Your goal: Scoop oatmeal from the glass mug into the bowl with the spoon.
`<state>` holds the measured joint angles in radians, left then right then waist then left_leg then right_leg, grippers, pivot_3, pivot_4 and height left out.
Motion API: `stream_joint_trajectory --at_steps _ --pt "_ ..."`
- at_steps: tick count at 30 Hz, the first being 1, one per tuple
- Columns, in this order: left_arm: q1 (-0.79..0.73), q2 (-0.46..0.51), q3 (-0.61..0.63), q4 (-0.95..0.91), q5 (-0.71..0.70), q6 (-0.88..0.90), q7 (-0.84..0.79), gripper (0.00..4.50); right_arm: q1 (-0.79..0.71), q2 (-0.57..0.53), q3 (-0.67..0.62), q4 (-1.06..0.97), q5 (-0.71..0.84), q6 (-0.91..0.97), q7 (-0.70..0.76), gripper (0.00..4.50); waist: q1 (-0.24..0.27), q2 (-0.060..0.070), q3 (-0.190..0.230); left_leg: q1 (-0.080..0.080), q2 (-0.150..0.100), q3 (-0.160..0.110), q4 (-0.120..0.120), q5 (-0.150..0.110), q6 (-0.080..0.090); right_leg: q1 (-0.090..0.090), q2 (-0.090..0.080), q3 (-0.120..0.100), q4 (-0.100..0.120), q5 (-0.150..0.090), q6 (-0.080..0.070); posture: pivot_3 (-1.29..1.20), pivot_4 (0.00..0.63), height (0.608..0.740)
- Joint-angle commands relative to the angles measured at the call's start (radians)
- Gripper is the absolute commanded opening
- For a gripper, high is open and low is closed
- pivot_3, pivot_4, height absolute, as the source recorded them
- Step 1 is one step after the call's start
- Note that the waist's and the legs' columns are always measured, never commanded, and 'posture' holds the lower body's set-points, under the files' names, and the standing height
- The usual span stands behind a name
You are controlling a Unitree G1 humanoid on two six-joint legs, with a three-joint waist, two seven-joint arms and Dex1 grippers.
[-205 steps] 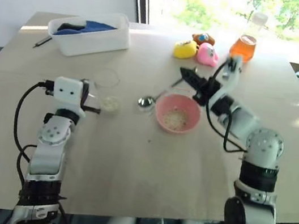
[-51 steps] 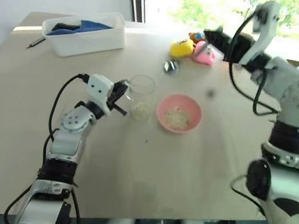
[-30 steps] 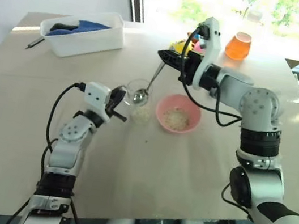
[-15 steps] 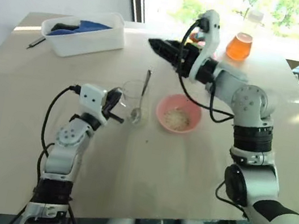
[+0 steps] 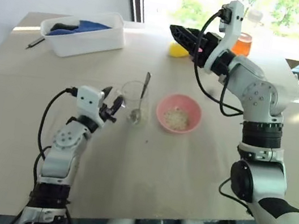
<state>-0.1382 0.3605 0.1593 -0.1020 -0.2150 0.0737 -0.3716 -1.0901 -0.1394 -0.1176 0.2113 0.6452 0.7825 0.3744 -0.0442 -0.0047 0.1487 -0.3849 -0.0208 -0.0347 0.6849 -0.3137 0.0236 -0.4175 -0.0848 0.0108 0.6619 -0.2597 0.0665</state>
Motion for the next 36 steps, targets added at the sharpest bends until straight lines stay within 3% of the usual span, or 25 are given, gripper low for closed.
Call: stream_joint_trajectory --at_steps 1,9,15,18,19,20,23,27,31,36 --pt "0.043 0.022 0.022 -0.114 -0.031 0.019 -0.024 2.33 -0.006 -0.020 -0.021 -0.052 0.007 -0.004 0.014 3.36 0.000 0.000 0.000 0.000 0.000 0.000 0.000 0.000 0.000 0.000 0.000 0.000 0.000 0.000 0.000 0.00 0.150 0.740" --pt "0.228 0.052 0.092 -0.315 -0.105 0.097 -0.037 2.33 0.182 -0.170 -0.006 -0.147 0.000 -0.042 0.186 3.36 0.007 0.000 0.000 -0.001 0.001 0.000 0.000 0.000 0.001 0.001 -0.002 0.000 -0.001 0.000 0.000 0.00 0.150 0.740" --pt "0.414 0.070 0.129 -0.510 -0.155 0.149 -0.060 2.33 0.406 -0.266 0.006 -0.163 -0.086 -0.201 0.306 3.36 0.005 0.000 0.000 0.000 0.002 0.001 -0.001 -0.001 0.001 0.001 -0.001 0.002 -0.001 0.000 0.000 0.00 0.150 0.740" --pt "0.475 0.065 0.128 -0.545 -0.119 0.140 -0.044 2.40 0.532 -0.310 -0.012 -0.211 -0.105 -0.248 0.332 3.99 0.014 0.000 0.000 0.000 0.002 0.001 -0.001 -0.001 0.001 0.001 -0.001 0.002 -0.001 0.000 0.000 0.00 0.150 0.740" --pt "0.485 0.057 0.121 -0.534 -0.078 0.122 -0.025 2.88 0.579 -0.313 -0.021 -0.228 -0.110 -0.266 0.327 4.47 0.015 0.000 0.000 0.001 0.002 0.000 -0.001 -0.001 0.001 0.002 -0.001 0.002 -0.002 0.000 0.000 0.00 0.150 0.740" --pt "0.489 0.052 0.116 -0.526 -0.051 0.109 -0.011 3.11 0.609 -0.314 -0.027 -0.240 -0.113 -0.279 0.324 4.50 0.018 0.000 0.000 0.001 0.003 0.000 -0.001 -0.001 0.001 0.003 -0.001 0.002 -0.002 0.000 0.000 0.00 0.150 0.740" --pt "0.482 0.025 0.087 -0.489 -0.009 0.085 0.014 4.48 0.769 -0.301 -0.026 -0.288 -0.174 -0.422 0.325 4.50 0.027 0.000 0.000 0.002 0.002 0.001 -0.001 -0.001 0.001 0.004 0.000 0.002 -0.002 0.000 0.000 0.00 0.150 0.740" --pt "0.482 0.006 0.059 -0.463 0.044 0.109 0.046 4.48 0.952 -0.284 -0.051 -0.345 -0.193 -0.500 0.309 4.50 0.033 0.000 0.000 0.003 0.003 0.001 0.000 -0.001 0.001 0.004 0.000 0.002 -0.002 0.000 0.000 0.00 0.150 0.740" --pt "0.531 0.004 0.032 -0.467 -0.018 0.116 -0.027 4.48 1.140 -0.296 -0.040 -0.415 -0.199 -0.565 0.364 4.50 0.032 0.000 0.000 0.004 0.003 0.001 -0.001 -0.001 0.001 0.005 0.000 0.002 -0.003 0.000 0.000 0.00 0.150 0.740" --pt "0.599 0.027 0.022 -0.439 -0.038 0.080 -0.107 4.48 1.273 -0.301 -0.042 -0.480 -0.205 -0.619 0.385 4.50 0.030 0.000 0.000 0.007 0.005 0.002 -0.001 -0.003 0.006 0.008 0.002 0.003 -0.003 0.000 0.000 0.00 0.150 0.740"
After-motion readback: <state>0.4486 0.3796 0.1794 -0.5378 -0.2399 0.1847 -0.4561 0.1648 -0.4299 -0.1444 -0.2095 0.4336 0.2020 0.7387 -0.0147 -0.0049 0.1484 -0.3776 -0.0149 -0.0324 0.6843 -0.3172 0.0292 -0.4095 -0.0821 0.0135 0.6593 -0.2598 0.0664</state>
